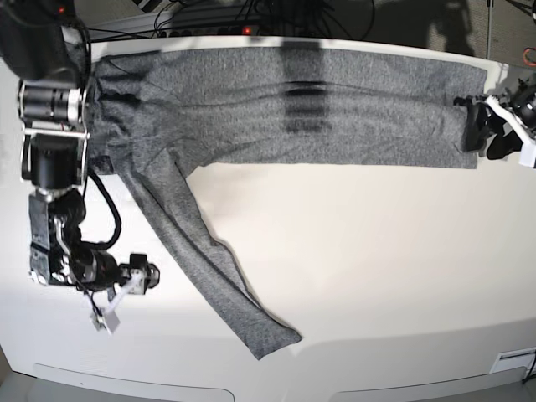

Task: Fold the T-shirt properly
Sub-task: 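Release the right gripper and move it to the trailing sleeve cuff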

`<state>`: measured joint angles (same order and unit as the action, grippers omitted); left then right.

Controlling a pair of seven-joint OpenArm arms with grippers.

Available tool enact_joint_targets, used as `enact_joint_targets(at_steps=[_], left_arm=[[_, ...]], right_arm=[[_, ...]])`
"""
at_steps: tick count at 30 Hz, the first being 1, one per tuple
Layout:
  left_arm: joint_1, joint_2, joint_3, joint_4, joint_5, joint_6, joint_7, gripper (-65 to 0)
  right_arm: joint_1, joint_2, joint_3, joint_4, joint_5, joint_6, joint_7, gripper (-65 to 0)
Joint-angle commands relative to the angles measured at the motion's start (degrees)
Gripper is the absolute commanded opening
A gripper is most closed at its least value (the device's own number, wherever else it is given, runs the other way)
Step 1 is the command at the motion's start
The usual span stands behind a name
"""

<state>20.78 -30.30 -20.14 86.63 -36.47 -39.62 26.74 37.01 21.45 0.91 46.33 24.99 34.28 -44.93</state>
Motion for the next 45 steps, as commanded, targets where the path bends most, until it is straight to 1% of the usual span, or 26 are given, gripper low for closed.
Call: enact_joint_targets(at_steps=[1,6,11,15,18,27,28,31,34,36,38,42,45], left_arm=[[-0.31,-1.14,-0.50,0.90,-1.07,-0.38,-1.57,-34.9],[-0.42,-0.98,-0.50,0.90,-1.11,-0.38,-2.01,-34.9],[-0.46,-0.98,-0.50,0.90,-1.05,-0.38,-1.99,-34.9],[-0.48,-0.98,-0.50,0.90,-1.07,-0.38,-1.99,-34.9],[-0.48,-0.98,-0.50,0.90,-1.05,-0.38,-1.99,-34.9],[-0.48,-1.01,-0.50,0.90,-1.07,-0.38,-2.01,-34.9],[-0.48,-1.01,-0.50,0.90,-1.07,-0.38,-1.99,-34.9],[-0.48,-1.01,-0.50,0.90,-1.05,-0.38,-2.01,-35.0],[-0.68,-0.98,-0.50,0.90,-1.07,-0.38,-2.01,-35.0],[-0.81,-1.01,-0.50,0.90,-1.05,-0.38,-2.01,-35.0],[-0.79,-1.01,-0.50,0.90,-1.05,-0.38,-2.21,-35.0],[-0.79,-1.01,-0.50,0.90,-1.05,-0.38,-2.21,-35.0],[-0.79,-1.01,-0.50,0.90,-1.05,-0.38,-2.25,-35.0]], right_arm=[[2.84,0.04,-0.37,-1.51,-0.48,0.13,1.60,-30.7],[8.02,-3.32,-0.94,-12.37,-8.39,-0.26,8.48,-30.7],[10.32,-6.71,-0.94,-19.04,-15.72,-0.81,12.55,-30.7],[10.14,-8.28,-0.94,-20.17,-20.50,-3.26,14.21,-30.7],[10.10,-8.66,-0.94,-20.79,-21.86,-3.28,14.08,-30.7],[10.08,-8.79,-0.94,-25.64,-21.84,-3.30,13.38,-30.8],[10.08,-8.79,-0.94,-26.14,-21.84,-3.30,13.22,-31.7],[9.92,-8.92,-0.94,-26.86,-21.84,-3.30,11.82,-38.1],[9.46,-9.27,-0.94,-26.84,-21.84,-3.28,10.36,-41.0],[9.16,-9.42,-0.94,-26.84,-21.81,-3.26,9.68,-44.2],[8.87,-9.51,-0.94,-26.84,-21.84,-3.28,9.31,-48.0],[8.66,-9.53,-0.94,-26.84,-21.84,-3.26,8.61,-58.2],[8.66,-9.55,-0.94,-26.84,-21.86,-3.23,8.31,-63.1]])
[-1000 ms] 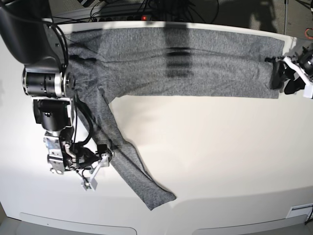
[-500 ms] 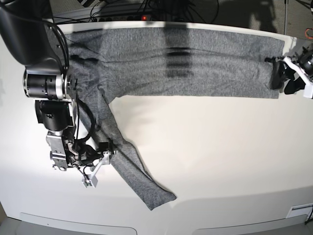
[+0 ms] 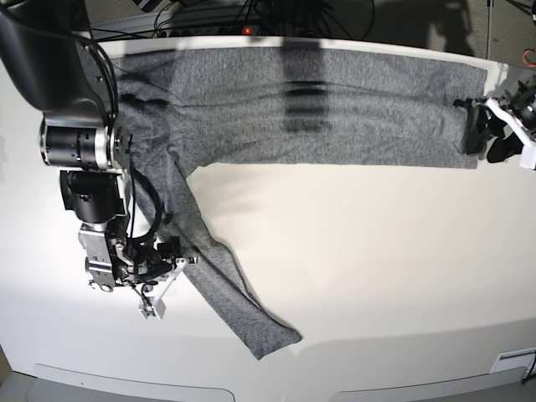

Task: Fold the T-shirt properly
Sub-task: 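Release the right gripper and move it to the trailing sleeve cuff, then grasp the sleeve cuff with the right gripper and lay it across the shirt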

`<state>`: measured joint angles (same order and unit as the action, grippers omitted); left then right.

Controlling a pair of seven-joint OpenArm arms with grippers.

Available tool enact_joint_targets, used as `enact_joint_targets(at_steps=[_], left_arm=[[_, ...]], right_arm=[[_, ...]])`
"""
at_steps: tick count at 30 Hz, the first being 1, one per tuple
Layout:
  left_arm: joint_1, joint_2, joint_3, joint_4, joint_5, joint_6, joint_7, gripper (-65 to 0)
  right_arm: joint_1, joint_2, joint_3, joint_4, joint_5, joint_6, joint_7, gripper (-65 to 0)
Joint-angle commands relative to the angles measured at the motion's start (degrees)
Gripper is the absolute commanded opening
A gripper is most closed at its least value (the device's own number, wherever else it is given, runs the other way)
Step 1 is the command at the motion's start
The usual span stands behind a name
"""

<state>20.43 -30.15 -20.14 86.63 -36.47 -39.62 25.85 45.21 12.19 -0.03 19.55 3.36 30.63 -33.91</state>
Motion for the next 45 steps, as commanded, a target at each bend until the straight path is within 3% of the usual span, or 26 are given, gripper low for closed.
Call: enact_joint_targets(at_steps=[1,6,9,12,17,29,35,39,41,45], left_arm=[[-0.44,-1.16,-0.50,0.90,-1.05,-0.38,-1.33,-35.0],[-0.44,-1.16,-0.50,0.90,-1.05,-0.38,-1.36,-35.0],[-0.44,-1.16,-0.50,0.90,-1.05,-0.38,-1.53,-35.0],[-0.42,-1.16,-0.50,0.90,-1.05,-0.38,-1.53,-35.0],[-0.42,-1.14,-0.50,0.90,-1.05,-0.38,-1.53,-35.0],[-0.44,-1.14,-0.50,0.90,-1.05,-0.38,-1.79,-35.0],[-0.44,-1.14,-0.50,0.90,-1.05,-0.38,-1.95,-35.0],[-0.42,-1.14,-0.50,0.90,-1.03,-0.04,-1.90,-35.0],[-0.42,-1.14,-0.50,0.90,-1.01,1.66,-1.92,-35.0],[-0.42,-1.14,-0.50,0.90,-1.03,2.12,-1.95,-35.0]], right_arm=[[0.46,-0.28,0.00,-0.07,-0.22,0.42,-2.71,-64.9],[0.70,-0.28,0.00,-0.07,-0.20,0.68,-2.78,-65.0],[1.68,-0.28,0.00,0.24,-0.17,3.56,-2.89,-65.0],[3.65,-0.28,0.00,1.40,0.85,5.88,-6.99,-65.0],[6.56,-0.31,0.00,3.85,8.68,9.37,-16.50,-65.0],[6.64,-0.68,0.00,9.44,21.99,9.37,-29.90,-65.0],[3.54,-5.25,0.00,18.32,22.86,9.37,-37.62,-65.0],[-0.90,-8.81,0.00,25.79,25.35,9.37,-38.62,-65.0],[-2.82,-10.16,-0.07,28.22,27.63,9.37,-39.93,-65.0],[-6.99,-11.26,-2.40,32.81,31.45,9.37,-41.24,-65.0]])
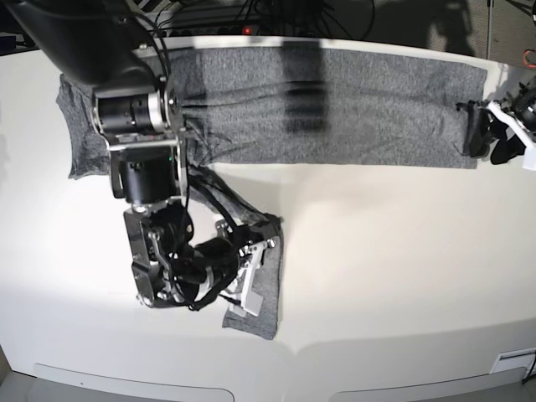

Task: Fold the T-shirt properly
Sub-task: 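Grasp the sleeve cuff with the right gripper and lay it across the shirt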

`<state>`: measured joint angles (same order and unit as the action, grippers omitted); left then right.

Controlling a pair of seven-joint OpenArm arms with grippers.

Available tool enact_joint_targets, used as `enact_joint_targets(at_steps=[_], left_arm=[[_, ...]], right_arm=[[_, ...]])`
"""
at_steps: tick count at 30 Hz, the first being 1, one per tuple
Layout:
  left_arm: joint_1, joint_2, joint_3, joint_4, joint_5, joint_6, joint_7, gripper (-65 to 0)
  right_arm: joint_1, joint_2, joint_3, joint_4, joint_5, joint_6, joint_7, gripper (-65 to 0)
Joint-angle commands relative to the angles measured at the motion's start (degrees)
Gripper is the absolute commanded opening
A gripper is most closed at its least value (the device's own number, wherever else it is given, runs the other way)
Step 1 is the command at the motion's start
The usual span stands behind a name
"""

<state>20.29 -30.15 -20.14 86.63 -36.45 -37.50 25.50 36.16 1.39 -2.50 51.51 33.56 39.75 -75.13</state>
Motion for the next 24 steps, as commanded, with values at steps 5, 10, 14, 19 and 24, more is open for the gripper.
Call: enact_joint_targets(at_steps=[5,10,14,19,24], left_arm=[[-0.28,-1.14,-0.50,0.90,-1.05,0.00,-1.60,-35.0],[-0.28,-1.14,-0.50,0.90,-1.05,0.00,-1.60,-35.0],[-0.28,-1.14,-0.50,0.90,-1.05,0.00,-1.60,-35.0],[-0.28,-1.14,-0.50,0.90,-1.05,0.00,-1.55,-35.0],[-0.28,-1.11,-0.50,0.90,-1.07,0.00,-1.60,-35.0]], right_arm=[[-5.49,-0.74,-7.13,10.93,2.19,0.25,-0.24,-65.0],[-13.97,-0.72,-13.22,25.92,3.10,0.25,-0.37,-65.0],[-19.45,-0.74,-15.91,37.18,3.08,-1.81,-0.35,-65.0],[-25.83,-0.94,-17.88,42.86,3.10,-1.68,-0.33,-65.0],[-30.69,-2.91,-18.25,43.76,3.13,-1.68,-0.26,-65.0]])
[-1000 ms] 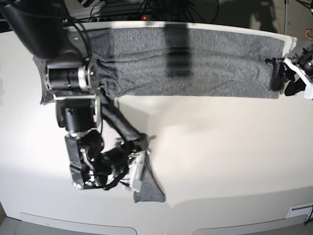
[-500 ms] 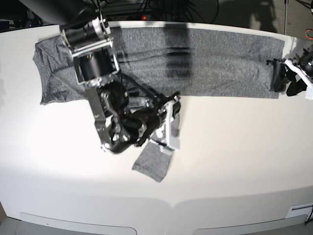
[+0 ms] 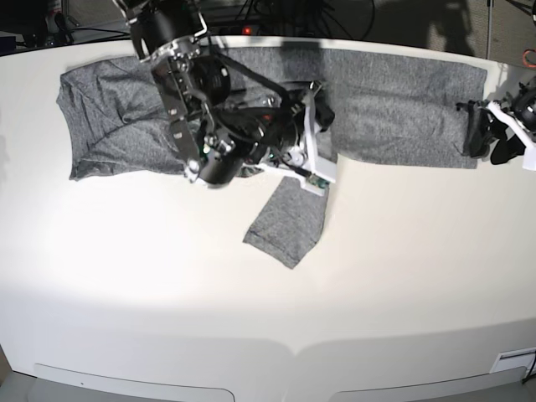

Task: Fold the T-shirt properly
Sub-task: 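Grasp the sleeve cuff with the right gripper and lay it across the shirt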

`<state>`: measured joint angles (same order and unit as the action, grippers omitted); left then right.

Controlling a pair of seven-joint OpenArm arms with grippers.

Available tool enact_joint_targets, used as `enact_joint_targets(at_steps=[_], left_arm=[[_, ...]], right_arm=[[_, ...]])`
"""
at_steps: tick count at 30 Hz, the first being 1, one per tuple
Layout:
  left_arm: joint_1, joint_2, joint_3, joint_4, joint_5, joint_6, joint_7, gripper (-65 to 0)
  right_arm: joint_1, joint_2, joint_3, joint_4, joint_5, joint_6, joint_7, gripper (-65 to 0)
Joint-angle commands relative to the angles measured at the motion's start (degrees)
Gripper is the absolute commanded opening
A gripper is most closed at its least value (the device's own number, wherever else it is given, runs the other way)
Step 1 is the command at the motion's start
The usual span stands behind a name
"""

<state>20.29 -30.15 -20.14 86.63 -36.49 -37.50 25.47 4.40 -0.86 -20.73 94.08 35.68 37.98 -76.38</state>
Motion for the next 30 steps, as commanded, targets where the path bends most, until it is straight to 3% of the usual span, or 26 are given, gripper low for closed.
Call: enact_joint_targets(at_steps=[1,7,12,16,18,23,30], left_arm=[[-0.28,-1.14,-0.50,0.90,-1.03,0.00,-1.57,-35.0],[-0.28,-1.14,-0.50,0.90,-1.03,0.00,-1.55,-35.0],[-0.28,-1.11,-0.50,0.90,-1.03,0.00,-1.57,-35.0],[-0.26,-1.11,-0.50,0.90,-1.03,0.00,-1.55,-35.0],[-0.28,-1.14,-0.50,0.90,-1.03,0.00,-1.57,-35.0],[-0.28,-1.11,-0.50,0.90,-1.05,0.00,-2.14,-35.0],[-0.87,0.50,-0.48,2.54,-3.58,-0.22,-4.48,-35.0]], right_arm=[[0.44,-1.20,-0.02,1.18,1.22,0.11,0.98,-65.0],[-2.08,-4.09,-0.02,1.16,2.01,0.15,1.81,-65.0],[-2.05,-4.20,-0.02,1.16,2.08,1.01,2.80,-65.0],[-2.05,-4.22,-0.02,1.16,2.08,1.05,6.03,-37.8],[-2.05,-4.22,-0.02,1.16,2.40,1.05,6.95,-29.9],[-1.46,-4.22,0.02,1.16,5.42,1.09,6.95,-28.8],[3.89,-3.85,4.79,1.16,-2.56,0.96,6.93,-28.8]])
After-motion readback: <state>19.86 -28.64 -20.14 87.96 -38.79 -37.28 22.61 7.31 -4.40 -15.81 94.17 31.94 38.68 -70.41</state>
